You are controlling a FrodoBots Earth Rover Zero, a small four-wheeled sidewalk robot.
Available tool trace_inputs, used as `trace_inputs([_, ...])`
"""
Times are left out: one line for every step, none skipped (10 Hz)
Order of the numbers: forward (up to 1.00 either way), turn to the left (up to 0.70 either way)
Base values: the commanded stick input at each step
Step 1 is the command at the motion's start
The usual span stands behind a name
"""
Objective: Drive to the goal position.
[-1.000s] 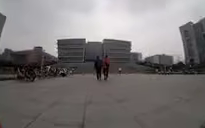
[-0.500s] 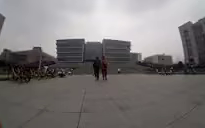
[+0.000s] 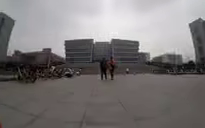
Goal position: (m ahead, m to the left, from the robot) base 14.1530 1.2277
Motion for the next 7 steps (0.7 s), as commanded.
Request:
trace_inputs([0.7,-0.01])
trace_inputs([0.7,-0.01])
trace_inputs([0.7,-0.01])
trace_inputs([0.7,-0.01])
trace_inputs([0.7,-0.01])
trace_inputs([0.7,-0.01])
trace_inputs([0.7,-0.01])
